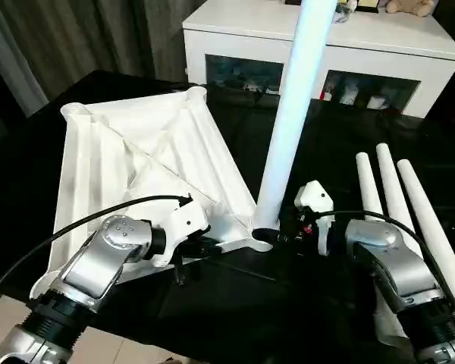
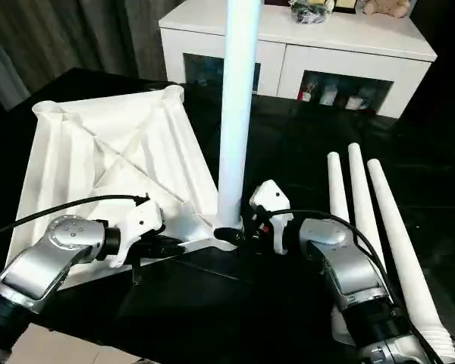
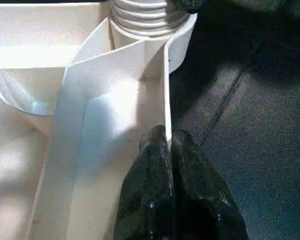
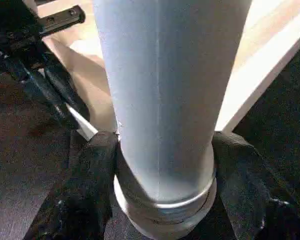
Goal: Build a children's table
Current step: Rotate leg to tighten
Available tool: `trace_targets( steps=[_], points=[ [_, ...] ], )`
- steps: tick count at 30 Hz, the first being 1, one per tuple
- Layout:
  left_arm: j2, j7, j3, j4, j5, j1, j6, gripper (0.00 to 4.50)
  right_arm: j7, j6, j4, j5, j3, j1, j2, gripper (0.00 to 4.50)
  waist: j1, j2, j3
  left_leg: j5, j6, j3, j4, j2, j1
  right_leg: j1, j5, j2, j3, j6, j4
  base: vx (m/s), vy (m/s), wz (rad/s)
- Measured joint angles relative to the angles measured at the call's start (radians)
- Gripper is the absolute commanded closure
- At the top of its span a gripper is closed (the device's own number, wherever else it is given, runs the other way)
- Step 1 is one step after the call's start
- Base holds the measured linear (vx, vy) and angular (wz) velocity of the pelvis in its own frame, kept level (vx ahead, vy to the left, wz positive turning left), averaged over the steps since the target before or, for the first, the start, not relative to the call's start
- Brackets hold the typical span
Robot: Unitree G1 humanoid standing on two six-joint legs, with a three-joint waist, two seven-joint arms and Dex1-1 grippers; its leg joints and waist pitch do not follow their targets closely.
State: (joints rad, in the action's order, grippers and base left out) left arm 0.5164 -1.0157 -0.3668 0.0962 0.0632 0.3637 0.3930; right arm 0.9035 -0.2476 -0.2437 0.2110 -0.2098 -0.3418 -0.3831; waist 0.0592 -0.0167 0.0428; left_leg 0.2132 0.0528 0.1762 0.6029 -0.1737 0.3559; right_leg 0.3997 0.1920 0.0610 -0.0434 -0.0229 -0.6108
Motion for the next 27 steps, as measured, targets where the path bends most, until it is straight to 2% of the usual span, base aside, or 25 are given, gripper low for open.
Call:
trace_targets(
  steps=[4,5,7,10,12,15,20,21,23,24,26,27],
  points=[
    [-0.060,0.077,0.016,0.048,-0.021,0.018,0.021,4.50,-0.139,-0.007,-0.080,-0.019,0.016,-0.034,0.078,1.96,-0.016,0.003,-0.001,0.002,0.006,0.000,0.000,0.000,-0.006,-0.008,-0.002,0.000,0.001,-0.002,0.000,0.000,0.000,0.00],
    [-0.078,0.108,0.017,0.075,-0.033,0.035,0.027,4.50,-0.189,-0.018,-0.106,-0.025,0.030,-0.053,0.105,1.96,-0.019,0.004,-0.001,0.002,0.006,0.000,0.000,0.000,-0.008,-0.010,-0.001,0.000,0.000,-0.001,0.000,0.000,0.000,0.00],
    [-0.169,0.200,0.024,0.148,-0.056,0.079,0.048,4.50,-0.336,-0.062,-0.165,-0.031,0.080,-0.098,0.176,1.96,-0.024,0.004,-0.001,0.002,0.006,0.000,0.000,0.000,-0.009,-0.011,0.002,0.000,0.001,0.003,0.001,-0.026,-0.001,0.01],
    [-0.323,0.377,0.040,0.288,-0.079,0.166,0.081,4.50,-0.607,-0.081,-0.257,-0.058,0.153,-0.168,0.278,1.97,-0.025,0.004,-0.001,0.002,0.007,-0.001,0.001,0.002,-0.009,-0.011,0.002,0.001,0.001,0.003,0.002,0.000,0.000,0.00],
    [-0.418,0.498,0.050,0.384,-0.083,0.221,0.084,4.50,-0.776,-0.073,-0.316,-0.068,0.195,-0.213,0.330,1.97,-0.019,0.003,-0.001,0.001,0.007,0.000,0.001,0.002,-0.008,-0.011,0.002,0.002,0.002,0.003,0.003,0.000,0.000,0.00],
    [-0.492,0.590,0.051,0.482,-0.093,0.277,0.061,4.50,-0.927,-0.054,-0.376,-0.083,0.228,-0.259,0.371,1.98,-0.008,0.000,-0.002,0.001,0.006,0.001,0.001,0.003,-0.006,-0.011,0.001,0.003,0.003,0.004,0.002,0.000,0.000,0.00],
    [-0.509,0.597,0.051,0.541,-0.101,0.315,0.017,4.50,-0.978,-0.021,-0.416,-0.109,0.235,-0.288,0.378,1.98,0.002,-0.003,-0.002,-0.004,0.005,0.001,-0.002,0.003,-0.002,-0.008,-0.005,0.003,0.002,0.004,0.001,0.011,-0.001,0.00],
    [-0.508,0.595,0.051,0.541,-0.103,0.316,0.012,4.50,-0.986,-0.012,-0.418,-0.108,0.244,-0.290,0.381,1.42,0.003,-0.005,-0.003,-0.005,0.005,0.001,-0.002,0.002,0.000,-0.006,-0.004,0.003,0.002,0.006,0.001,0.000,0.000,0.00],
    [-0.500,0.587,0.049,0.542,-0.109,0.315,-0.014,4.50,-0.988,0.006,-0.421,-0.105,0.260,-0.290,0.382,1.28,0.003,-0.006,-0.003,-0.005,0.004,0.001,-0.002,0.002,0.003,-0.003,-0.004,0.003,0.002,0.006,0.001,0.000,0.000,0.00],
    [-0.491,0.585,0.049,0.544,-0.111,0.315,-0.032,4.50,-0.984,0.013,-0.425,-0.100,0.261,-0.285,0.385,1.07,0.002,-0.007,-0.003,-0.006,0.003,0.000,-0.002,0.002,0.008,0.001,-0.004,0.002,0.001,0.006,0.001,0.000,0.000,0.00],
    [-0.480,0.582,0.049,0.543,-0.115,0.314,-0.049,4.50,-0.976,0.020,-0.425,-0.096,0.260,-0.271,0.390,1.07,0.001,-0.008,-0.002,-0.008,0.001,0.000,-0.002,0.002,0.011,0.004,-0.004,0.002,0.001,0.006,0.001,0.000,0.000,0.00],
    [-0.477,0.577,0.049,0.541,-0.116,0.313,-0.053,4.50,-0.974,0.021,-0.425,-0.096,0.260,-0.266,0.390,0.93,0.001,-0.009,-0.002,-0.008,0.001,0.000,-0.002,0.002,0.012,0.004,-0.004,0.003,0.001,0.006,0.001,0.000,0.000,0.00]
  ],
)
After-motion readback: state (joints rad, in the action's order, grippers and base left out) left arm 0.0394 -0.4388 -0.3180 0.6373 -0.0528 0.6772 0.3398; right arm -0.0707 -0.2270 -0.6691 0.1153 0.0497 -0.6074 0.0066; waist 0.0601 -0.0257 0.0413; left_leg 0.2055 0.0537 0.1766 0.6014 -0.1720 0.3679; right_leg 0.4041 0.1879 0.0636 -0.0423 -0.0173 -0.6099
